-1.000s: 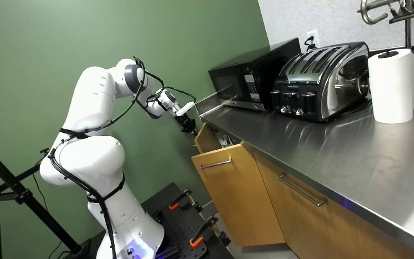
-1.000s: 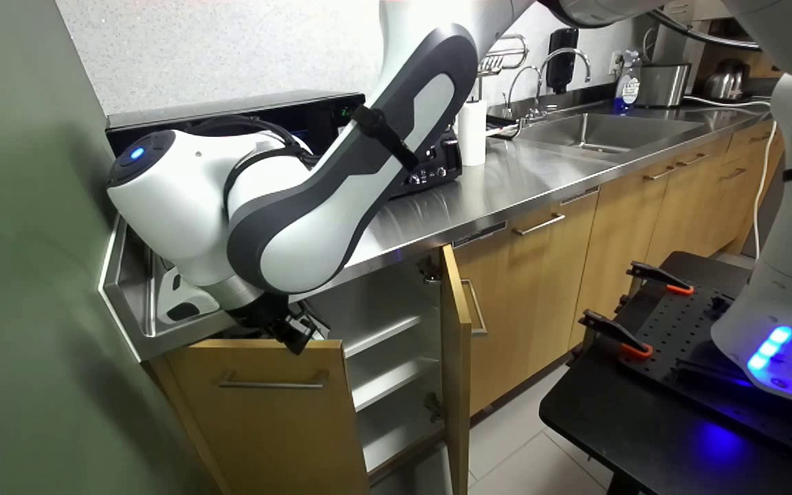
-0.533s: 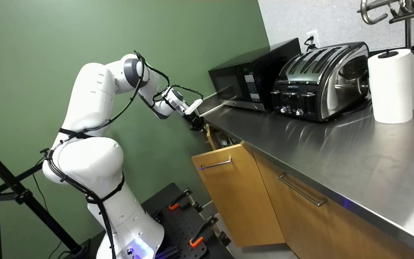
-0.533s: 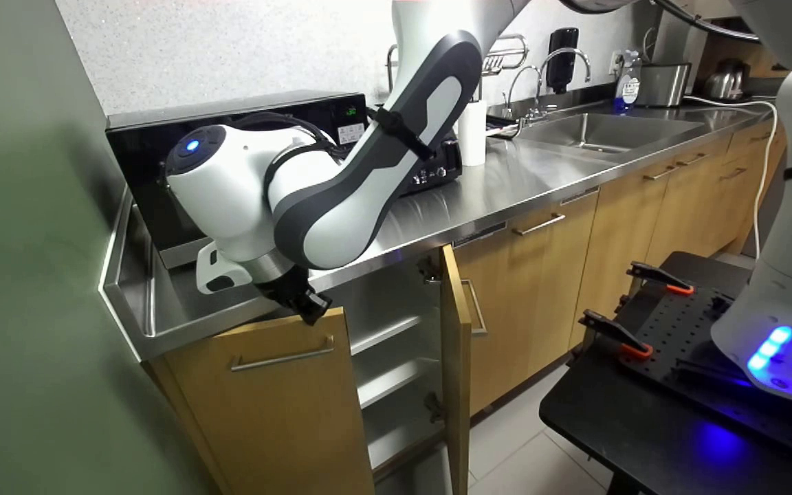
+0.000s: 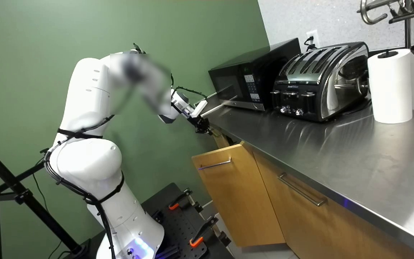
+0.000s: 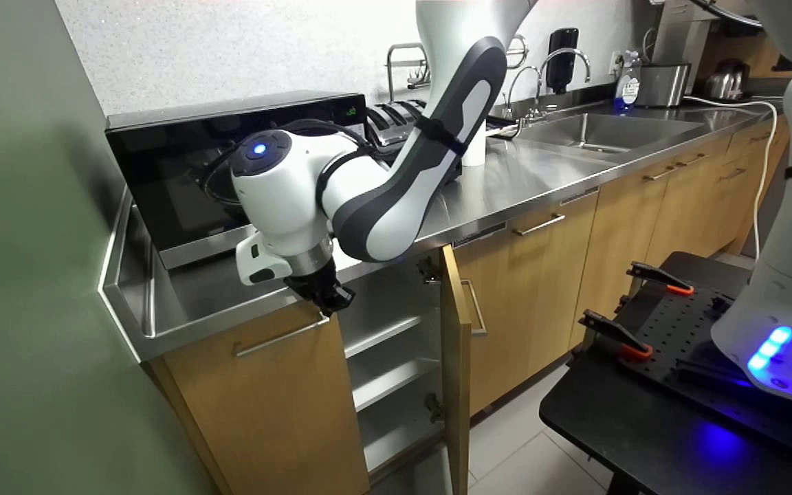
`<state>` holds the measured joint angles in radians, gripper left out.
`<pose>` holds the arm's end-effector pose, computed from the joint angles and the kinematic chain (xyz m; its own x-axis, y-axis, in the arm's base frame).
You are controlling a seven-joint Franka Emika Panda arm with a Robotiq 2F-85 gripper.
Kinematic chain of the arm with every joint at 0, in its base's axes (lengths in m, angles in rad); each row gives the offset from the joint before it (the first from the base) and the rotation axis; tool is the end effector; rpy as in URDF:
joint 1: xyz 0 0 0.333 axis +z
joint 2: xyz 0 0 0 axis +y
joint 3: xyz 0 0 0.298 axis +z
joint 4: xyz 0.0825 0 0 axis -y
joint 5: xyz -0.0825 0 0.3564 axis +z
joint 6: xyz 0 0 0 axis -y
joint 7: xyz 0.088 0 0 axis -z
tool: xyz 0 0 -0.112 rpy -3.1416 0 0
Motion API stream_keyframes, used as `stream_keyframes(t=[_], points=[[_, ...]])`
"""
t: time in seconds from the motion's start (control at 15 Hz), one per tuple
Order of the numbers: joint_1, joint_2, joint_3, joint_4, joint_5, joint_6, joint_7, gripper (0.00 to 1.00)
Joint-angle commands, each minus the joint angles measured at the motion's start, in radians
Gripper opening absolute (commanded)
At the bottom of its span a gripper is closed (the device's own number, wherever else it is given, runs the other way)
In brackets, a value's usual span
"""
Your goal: Close the bottom left cabinet door
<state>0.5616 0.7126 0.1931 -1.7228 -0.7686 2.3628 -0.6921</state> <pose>0.4773 0.4201 0.1775 -0.3371 0.8810 -0.3319 0.8892 0.4138 0.1953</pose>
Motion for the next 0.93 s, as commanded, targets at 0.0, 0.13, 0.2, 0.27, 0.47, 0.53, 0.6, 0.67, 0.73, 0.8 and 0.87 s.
stream_keyframes(t=[0.0, 0.13, 0.2, 0.27, 0.47, 0.53, 0.6, 0.67, 0.73, 0.8, 0.87], points=[[-0.014, -0.131, 0.025, -0.16, -0.102, 0.096, 0.139, 0.0], [-0.025, -0.219, 0.047, -0.238, -0.137, 0.152, 0.26, 0.0], [-0.042, -0.268, 0.069, -0.28, -0.13, 0.179, 0.311, 0.0], [-0.051, -0.311, 0.088, -0.31, -0.104, 0.176, 0.351, 0.0], [-0.089, -0.467, 0.137, -0.411, -0.015, 0.156, 0.461, 0.0], [-0.105, -0.522, 0.152, -0.446, 0.033, 0.15, 0.48, 0.0], [-0.123, -0.575, 0.168, -0.483, 0.1, 0.141, 0.472, 0.0], [-0.13, -0.61, 0.171, -0.5, 0.147, 0.129, 0.474, 0.0], [-0.135, -0.644, 0.176, -0.518, 0.197, 0.123, 0.462, 0.0], [-0.139, -0.672, 0.176, -0.532, 0.234, 0.119, 0.458, 0.0], [-0.142, -0.695, 0.177, -0.544, 0.273, 0.121, 0.454, 0.0]])
